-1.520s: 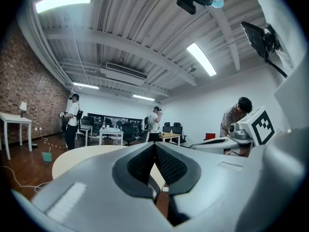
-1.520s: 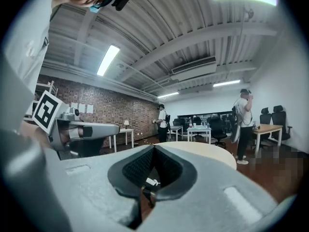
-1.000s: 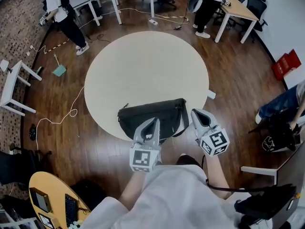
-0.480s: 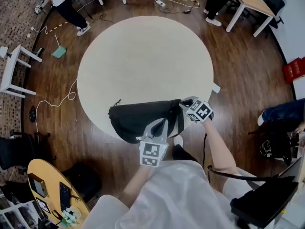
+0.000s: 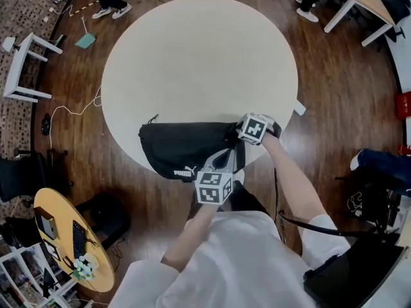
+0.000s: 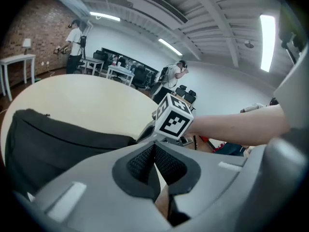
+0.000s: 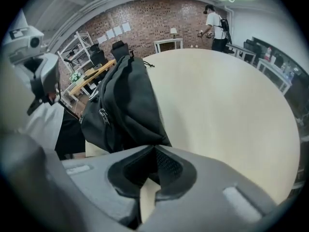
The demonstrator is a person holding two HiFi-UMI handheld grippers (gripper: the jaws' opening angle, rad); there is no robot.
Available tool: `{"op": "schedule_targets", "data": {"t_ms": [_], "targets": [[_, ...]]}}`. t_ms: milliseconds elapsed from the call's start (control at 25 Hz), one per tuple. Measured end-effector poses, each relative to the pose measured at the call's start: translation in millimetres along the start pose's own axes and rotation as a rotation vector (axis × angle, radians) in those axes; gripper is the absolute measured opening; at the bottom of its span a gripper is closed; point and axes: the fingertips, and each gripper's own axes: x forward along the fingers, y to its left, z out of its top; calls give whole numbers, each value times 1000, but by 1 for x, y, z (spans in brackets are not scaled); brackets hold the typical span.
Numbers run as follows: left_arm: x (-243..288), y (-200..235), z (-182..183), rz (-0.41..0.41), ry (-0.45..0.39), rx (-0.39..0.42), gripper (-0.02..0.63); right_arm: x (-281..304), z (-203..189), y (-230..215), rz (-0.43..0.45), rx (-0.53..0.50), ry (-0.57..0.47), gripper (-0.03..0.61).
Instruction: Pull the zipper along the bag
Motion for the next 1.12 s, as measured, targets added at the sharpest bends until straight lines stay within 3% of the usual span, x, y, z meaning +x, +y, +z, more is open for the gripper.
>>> {"op": "schedule_targets", "data": {"t_ms": [280,480,640,760,800,880,920,1120], "targets": [[49,15,-36,99,89,-217,17,1,-3,1,108,45,67,-8],[72,28,-50,162,99,-394,267,0,-3,-1,128,41,71,-8],[80,39,-51,209,56,-466,284,-2,-1,0,114,38,57,-8],[86,50,-55,267,36,-532,265,-3,-1,-1,100,41,51,-8],[86,55,-57,302,36,-545,230,-3,-1,-1,98,42,53,-8],[84,63,-61,353,50,-549,92,-3,-1,-1,96,44,58,-8],[82,63,-63,352,66,-540,28,-3,-2,-1,95,46,57,-8],[68,37,-59,220,95,-472,24,-3,-1,-3,68,49,40,-8]]}}
